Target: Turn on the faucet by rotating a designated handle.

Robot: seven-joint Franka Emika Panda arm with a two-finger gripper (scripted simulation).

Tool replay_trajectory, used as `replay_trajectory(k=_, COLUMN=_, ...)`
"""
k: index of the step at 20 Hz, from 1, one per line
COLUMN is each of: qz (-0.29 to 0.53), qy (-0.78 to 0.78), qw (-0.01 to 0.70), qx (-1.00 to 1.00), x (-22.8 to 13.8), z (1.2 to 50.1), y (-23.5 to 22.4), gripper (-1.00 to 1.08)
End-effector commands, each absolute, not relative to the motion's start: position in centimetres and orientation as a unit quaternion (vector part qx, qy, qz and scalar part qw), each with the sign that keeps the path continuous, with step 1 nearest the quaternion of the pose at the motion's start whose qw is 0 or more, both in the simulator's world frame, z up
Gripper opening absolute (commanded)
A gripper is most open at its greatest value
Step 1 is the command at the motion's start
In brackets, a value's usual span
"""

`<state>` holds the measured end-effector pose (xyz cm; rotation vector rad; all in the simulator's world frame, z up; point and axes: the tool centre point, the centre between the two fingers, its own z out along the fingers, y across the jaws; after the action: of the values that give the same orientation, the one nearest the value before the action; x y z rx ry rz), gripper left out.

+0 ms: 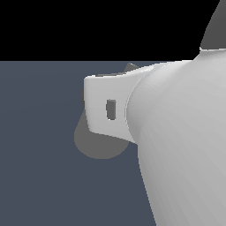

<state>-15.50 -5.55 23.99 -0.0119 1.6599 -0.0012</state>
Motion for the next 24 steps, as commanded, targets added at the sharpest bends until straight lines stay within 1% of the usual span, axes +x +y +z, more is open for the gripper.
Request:
replay_trajectory(k=1, qz=0.014, qy=0.712, qw=0.702, qx=-0.019, x=-14.9, z=26.9, y=-3.2, gripper=-1.00)
replay_trajectory(k=7, qz=0.015, qy=0.708, qw=0.706, qx=-0.020, x=-14.9, z=28.0, y=-1.8, gripper=-1.00)
replay_trajectory(k=8, qz=-0.001, qy=0.738, qw=0.675, qx=-0.002, x=-15.5, z=24.7, y=-4.2, gripper=-1.00)
replay_trajectory(k=24, qz=0.009, qy=0.720, qw=0.694, qx=-0.013, x=-15.2, z=27.1, y=1.3, gripper=-1.00)
